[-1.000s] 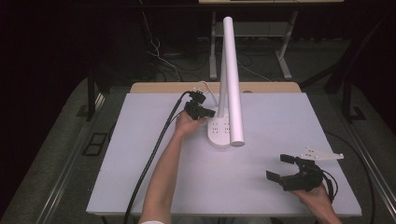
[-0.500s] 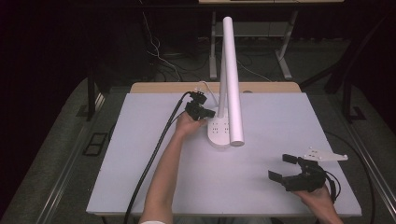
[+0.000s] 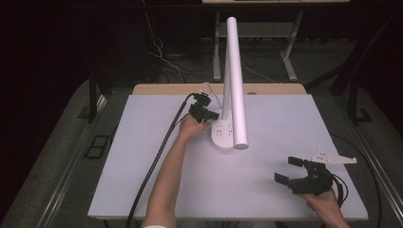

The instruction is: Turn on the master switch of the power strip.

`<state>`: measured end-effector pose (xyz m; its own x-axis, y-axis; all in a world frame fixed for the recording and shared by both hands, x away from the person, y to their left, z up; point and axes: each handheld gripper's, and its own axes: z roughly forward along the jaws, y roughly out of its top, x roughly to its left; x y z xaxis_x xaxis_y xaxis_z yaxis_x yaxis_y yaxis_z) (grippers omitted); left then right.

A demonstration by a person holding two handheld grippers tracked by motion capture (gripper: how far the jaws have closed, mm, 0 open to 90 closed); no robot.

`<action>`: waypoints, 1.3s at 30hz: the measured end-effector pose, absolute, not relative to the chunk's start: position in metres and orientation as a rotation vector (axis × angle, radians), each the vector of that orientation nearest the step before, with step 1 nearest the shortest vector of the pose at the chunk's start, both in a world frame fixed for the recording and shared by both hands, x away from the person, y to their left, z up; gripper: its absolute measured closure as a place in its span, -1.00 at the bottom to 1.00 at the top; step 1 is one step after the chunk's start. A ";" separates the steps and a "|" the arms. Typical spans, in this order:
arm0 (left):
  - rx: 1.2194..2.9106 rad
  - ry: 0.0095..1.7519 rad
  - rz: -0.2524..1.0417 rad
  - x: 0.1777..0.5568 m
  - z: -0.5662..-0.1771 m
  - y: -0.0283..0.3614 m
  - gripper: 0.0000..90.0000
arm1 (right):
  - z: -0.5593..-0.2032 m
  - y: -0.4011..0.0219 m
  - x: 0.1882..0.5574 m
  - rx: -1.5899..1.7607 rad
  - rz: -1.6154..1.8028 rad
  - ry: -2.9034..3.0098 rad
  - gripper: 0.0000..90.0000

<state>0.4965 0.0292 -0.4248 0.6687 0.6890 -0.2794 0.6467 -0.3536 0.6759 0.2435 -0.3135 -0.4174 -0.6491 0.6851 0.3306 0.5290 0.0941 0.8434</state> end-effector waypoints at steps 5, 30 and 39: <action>2.104 0.998 0.092 0.495 -0.424 0.030 1.00 | -0.418 -0.313 0.244 1.239 1.597 2.212 -0.99; 2.137 0.856 0.178 0.485 -0.395 0.039 1.00 | -0.419 -0.315 0.246 1.255 1.617 2.197 -0.99; 2.124 0.847 0.205 0.477 -0.376 0.053 1.00 | -0.419 -0.315 0.247 1.262 1.616 2.197 -0.99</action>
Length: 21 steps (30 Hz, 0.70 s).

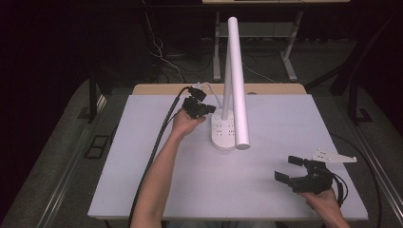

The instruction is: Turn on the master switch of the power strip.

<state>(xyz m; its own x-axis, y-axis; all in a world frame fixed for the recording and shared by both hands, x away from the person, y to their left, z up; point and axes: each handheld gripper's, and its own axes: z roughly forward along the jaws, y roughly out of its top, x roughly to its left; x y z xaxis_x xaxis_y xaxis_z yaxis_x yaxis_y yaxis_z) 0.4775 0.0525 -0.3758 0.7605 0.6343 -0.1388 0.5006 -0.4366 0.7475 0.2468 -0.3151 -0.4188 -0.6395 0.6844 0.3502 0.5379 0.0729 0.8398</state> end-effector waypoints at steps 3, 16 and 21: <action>2.091 0.855 0.209 0.474 -0.370 0.059 1.00 | -0.419 -0.315 0.247 1.259 1.616 2.199 -0.99; 1.998 0.896 0.257 0.452 -0.351 0.088 0.18 | -0.420 -0.312 0.248 1.255 1.607 2.208 -0.99; 1.966 0.873 0.200 0.438 -0.343 0.101 -0.37 | -0.420 -0.311 0.249 1.250 1.604 2.212 -0.99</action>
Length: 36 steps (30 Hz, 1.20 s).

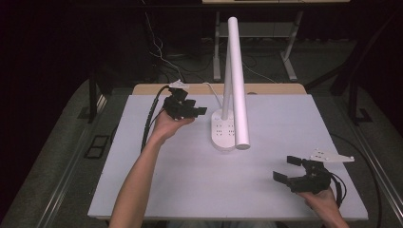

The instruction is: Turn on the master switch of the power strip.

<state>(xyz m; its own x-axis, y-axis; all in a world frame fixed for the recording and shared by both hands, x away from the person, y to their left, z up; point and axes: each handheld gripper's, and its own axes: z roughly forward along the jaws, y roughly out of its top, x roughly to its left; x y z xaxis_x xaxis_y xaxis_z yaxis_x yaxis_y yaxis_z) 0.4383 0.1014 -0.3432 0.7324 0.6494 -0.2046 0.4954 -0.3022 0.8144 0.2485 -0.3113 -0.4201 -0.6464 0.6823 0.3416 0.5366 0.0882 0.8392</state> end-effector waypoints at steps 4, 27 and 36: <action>1.984 0.854 0.180 0.428 -0.338 0.113 -0.72 | -0.420 -0.311 0.248 1.249 1.603 2.214 -0.99; 1.889 0.883 0.168 0.365 -0.353 0.164 -1.00 | -0.420 -0.311 0.247 1.247 1.589 2.211 -0.99; 1.825 0.906 0.176 0.336 -0.372 0.183 -1.00 | -0.420 -0.310 0.247 1.255 1.579 2.215 -0.99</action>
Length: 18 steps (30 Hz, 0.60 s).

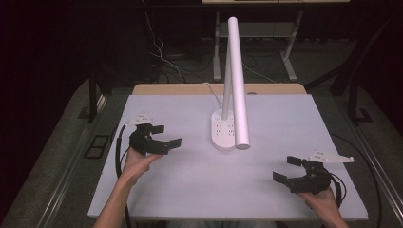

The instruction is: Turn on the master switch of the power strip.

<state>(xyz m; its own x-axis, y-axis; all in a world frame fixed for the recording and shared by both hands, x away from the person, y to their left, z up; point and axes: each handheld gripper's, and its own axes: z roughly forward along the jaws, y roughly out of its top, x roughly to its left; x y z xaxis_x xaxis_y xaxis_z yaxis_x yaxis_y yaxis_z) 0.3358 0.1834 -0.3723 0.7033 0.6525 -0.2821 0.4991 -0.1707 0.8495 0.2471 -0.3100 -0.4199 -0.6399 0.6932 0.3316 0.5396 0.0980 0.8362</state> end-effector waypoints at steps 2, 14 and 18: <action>1.817 0.916 0.184 0.327 -0.377 0.188 -1.00 | -0.420 -0.309 0.247 1.254 1.575 2.216 -0.99; 1.833 0.928 0.174 0.291 -0.396 0.194 -1.00 | -0.420 -0.308 0.247 1.246 1.564 2.223 -0.99; 1.820 0.934 0.144 0.279 -0.405 0.192 -1.00 | -0.419 -0.307 0.246 1.236 1.554 2.230 -0.99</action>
<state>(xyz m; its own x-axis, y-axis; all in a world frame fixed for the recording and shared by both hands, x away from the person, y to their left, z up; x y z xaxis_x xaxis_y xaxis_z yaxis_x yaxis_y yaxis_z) 0.2791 0.1924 -0.4049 0.6896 0.6531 -0.3130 0.5286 -0.1585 0.8339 0.2464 -0.3067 -0.4191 -0.6471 0.6956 0.3121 0.5337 0.1210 0.8370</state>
